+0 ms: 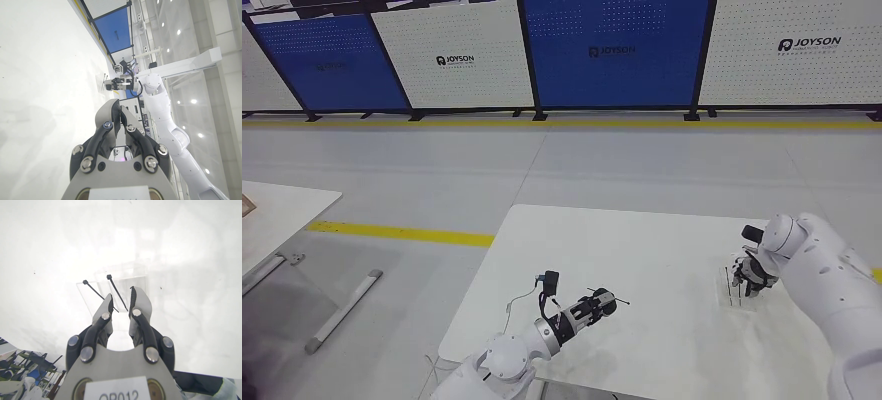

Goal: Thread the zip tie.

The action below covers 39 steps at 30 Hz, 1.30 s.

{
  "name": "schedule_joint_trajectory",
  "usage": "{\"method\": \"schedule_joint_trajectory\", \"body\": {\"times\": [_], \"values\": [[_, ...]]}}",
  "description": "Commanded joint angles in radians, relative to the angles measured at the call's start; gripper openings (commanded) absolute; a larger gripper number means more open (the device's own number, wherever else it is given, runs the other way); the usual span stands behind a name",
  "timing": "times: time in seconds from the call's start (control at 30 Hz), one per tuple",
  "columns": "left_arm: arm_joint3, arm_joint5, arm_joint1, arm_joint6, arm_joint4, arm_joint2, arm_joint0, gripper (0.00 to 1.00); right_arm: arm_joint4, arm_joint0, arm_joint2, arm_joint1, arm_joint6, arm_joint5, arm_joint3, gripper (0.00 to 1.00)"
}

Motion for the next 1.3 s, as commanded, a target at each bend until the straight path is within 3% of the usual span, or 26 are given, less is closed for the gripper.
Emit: {"method": "schedule_joint_trajectory", "body": {"times": [0.0, 0.6, 0.87, 1.27], "values": [[0.000, 0.000, 0.000, 0.000, 0.000, 0.000, 0.000, 0.00, -0.003, 0.001, -0.002, -0.006, 0.000, 0.000, 0.008, 0.24], [0.000, 0.000, 0.000, 0.000, 0.000, 0.000, 0.000, 0.00, -0.022, 0.015, 0.000, -0.043, -0.008, 0.002, 0.081, 0.22], [0.000, 0.000, 0.000, 0.000, 0.000, 0.000, 0.000, 0.00, -0.026, 0.018, 0.006, -0.051, -0.013, 0.003, 0.103, 0.00], [0.000, 0.000, 0.000, 0.000, 0.000, 0.000, 0.000, 0.00, -0.048, 0.021, 0.012, -0.053, -0.029, -0.017, 0.111, 0.00]]}}
